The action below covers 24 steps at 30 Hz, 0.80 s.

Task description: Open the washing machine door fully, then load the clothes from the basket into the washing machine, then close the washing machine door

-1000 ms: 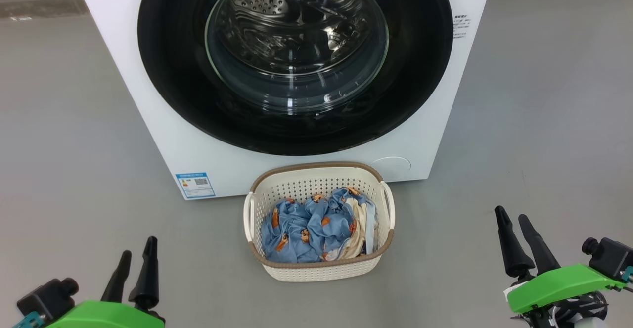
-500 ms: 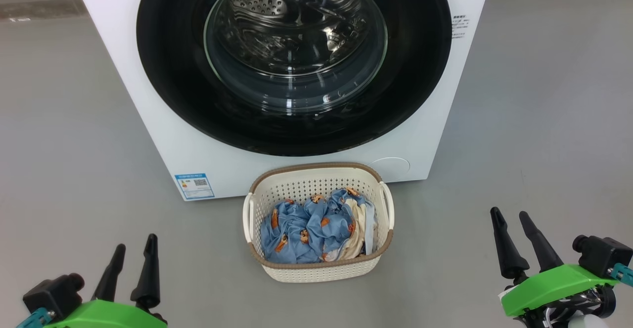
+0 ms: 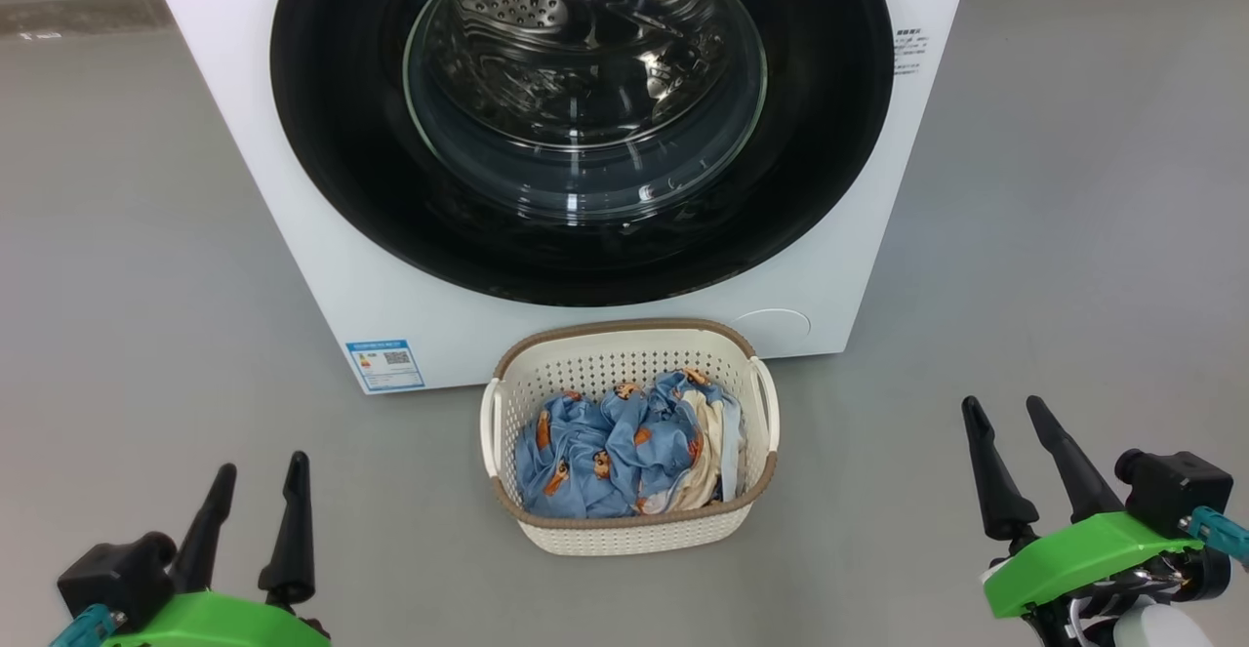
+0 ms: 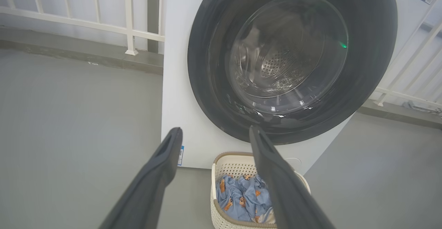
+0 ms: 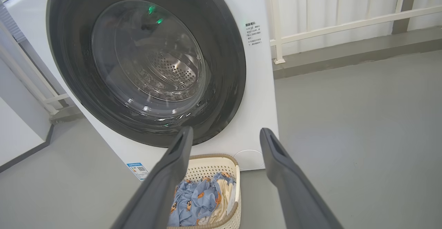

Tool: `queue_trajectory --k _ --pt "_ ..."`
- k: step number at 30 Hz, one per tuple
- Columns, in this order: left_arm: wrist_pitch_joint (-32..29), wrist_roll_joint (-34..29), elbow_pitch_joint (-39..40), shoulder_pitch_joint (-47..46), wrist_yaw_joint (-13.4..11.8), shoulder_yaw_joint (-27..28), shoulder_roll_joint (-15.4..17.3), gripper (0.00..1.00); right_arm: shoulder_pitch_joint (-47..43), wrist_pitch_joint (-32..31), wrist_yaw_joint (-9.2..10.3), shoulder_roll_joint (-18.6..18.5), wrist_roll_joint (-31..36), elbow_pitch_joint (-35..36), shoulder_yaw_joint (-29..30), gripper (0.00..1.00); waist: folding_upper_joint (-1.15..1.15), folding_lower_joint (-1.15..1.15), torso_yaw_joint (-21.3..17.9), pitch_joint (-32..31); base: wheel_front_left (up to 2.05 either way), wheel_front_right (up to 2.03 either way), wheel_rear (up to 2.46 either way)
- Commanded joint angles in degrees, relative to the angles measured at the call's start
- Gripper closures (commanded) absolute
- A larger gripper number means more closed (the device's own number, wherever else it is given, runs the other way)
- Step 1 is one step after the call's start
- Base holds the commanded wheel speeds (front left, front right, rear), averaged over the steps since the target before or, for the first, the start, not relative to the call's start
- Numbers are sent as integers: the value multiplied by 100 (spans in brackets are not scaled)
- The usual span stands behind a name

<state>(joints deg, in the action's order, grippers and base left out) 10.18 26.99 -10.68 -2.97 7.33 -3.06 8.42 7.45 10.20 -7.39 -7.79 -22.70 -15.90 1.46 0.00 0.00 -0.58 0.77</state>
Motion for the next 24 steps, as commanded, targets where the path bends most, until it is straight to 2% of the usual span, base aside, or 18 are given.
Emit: queue_trajectory --k 1,24 --pt "81 -155 173 -202 12 191 162 0 263 81 -8 -87 194 149 -130 0 0 0 5 -3 0 0 0" --pt "469 -1553 221 -231 15 225 242 0 445 467 -10 -232 1500 -40 -293 0 0 0 35 22 0 0 0"
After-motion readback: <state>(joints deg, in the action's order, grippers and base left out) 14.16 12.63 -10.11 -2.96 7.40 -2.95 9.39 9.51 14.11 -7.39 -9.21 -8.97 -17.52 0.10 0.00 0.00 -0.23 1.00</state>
